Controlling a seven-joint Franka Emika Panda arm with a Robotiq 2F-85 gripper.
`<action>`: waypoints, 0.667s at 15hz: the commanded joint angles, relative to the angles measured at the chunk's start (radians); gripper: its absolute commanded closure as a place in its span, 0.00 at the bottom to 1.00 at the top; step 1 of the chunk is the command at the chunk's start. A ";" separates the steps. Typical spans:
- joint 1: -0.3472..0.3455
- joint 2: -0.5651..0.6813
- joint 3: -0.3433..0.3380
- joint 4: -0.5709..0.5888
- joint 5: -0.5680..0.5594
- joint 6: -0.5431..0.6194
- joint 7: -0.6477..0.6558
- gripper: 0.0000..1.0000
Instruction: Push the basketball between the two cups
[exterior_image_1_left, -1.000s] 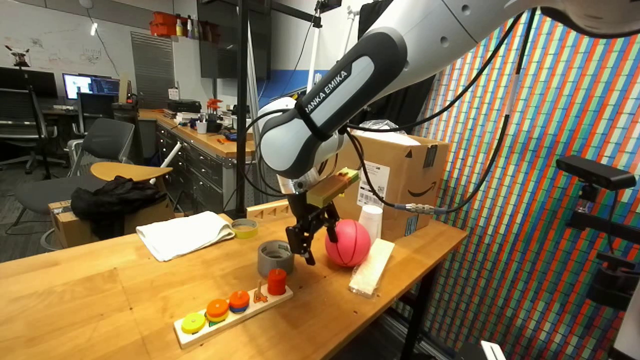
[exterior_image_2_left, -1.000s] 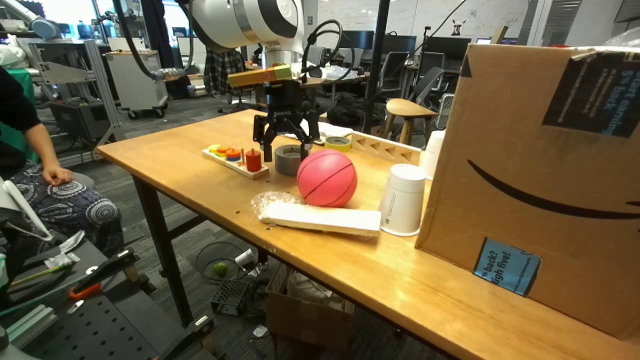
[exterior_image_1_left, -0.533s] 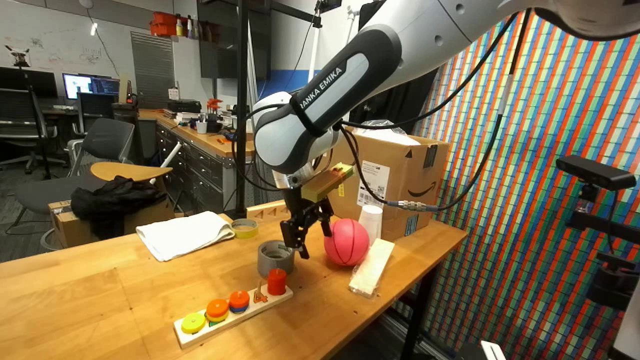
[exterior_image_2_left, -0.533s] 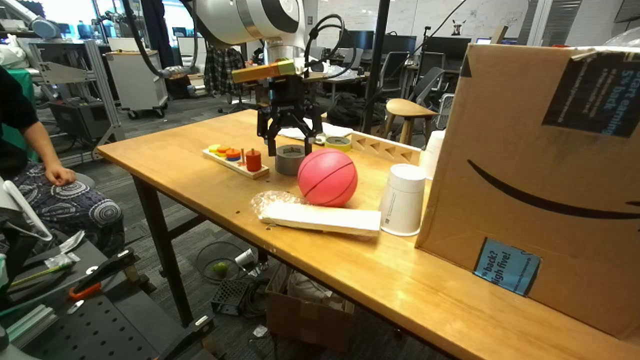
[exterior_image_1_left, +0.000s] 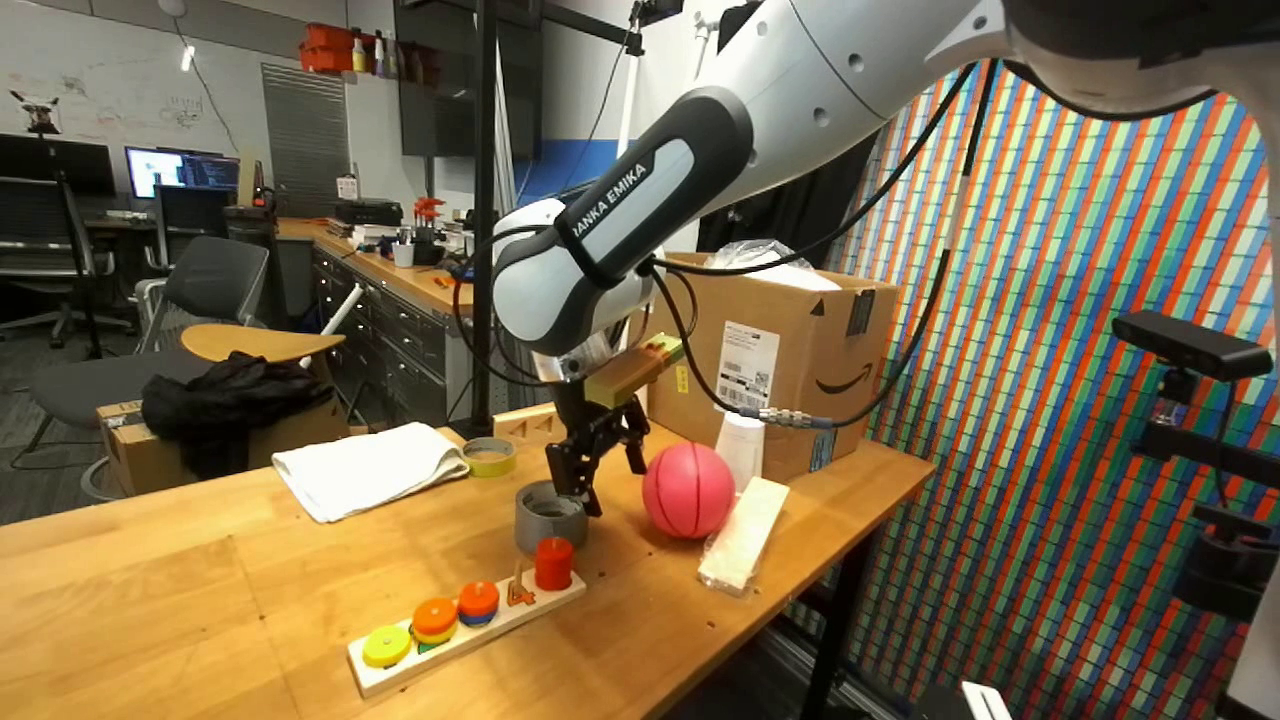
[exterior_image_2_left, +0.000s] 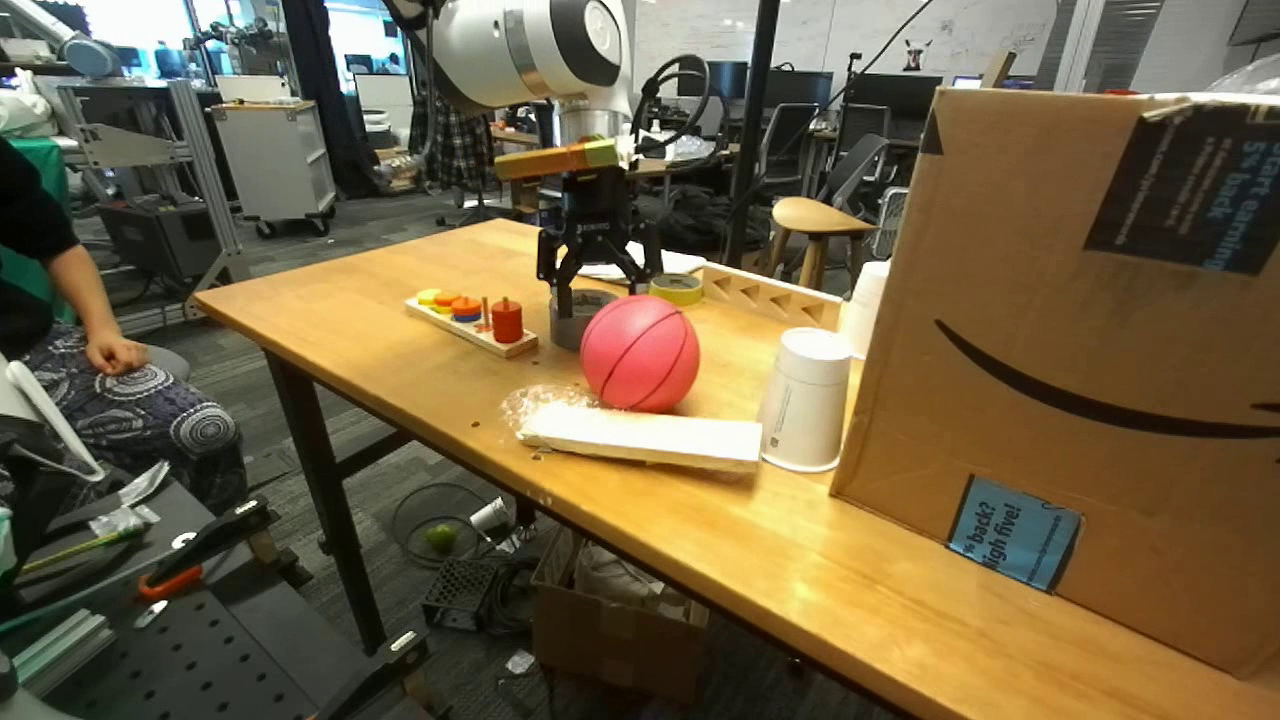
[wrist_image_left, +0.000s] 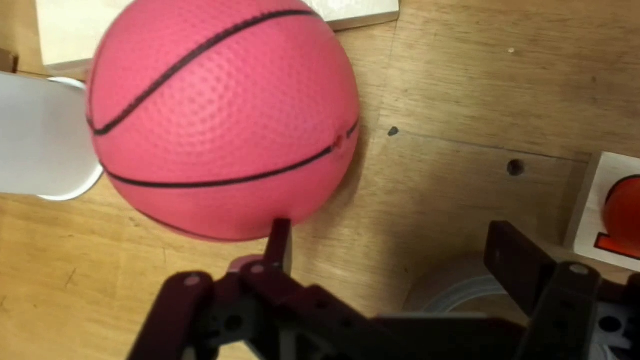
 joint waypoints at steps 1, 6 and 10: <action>-0.003 -0.017 -0.004 -0.025 0.024 0.006 -0.009 0.00; 0.005 -0.070 -0.001 -0.088 0.027 0.014 0.011 0.00; 0.012 -0.113 0.004 -0.128 0.021 0.019 0.024 0.00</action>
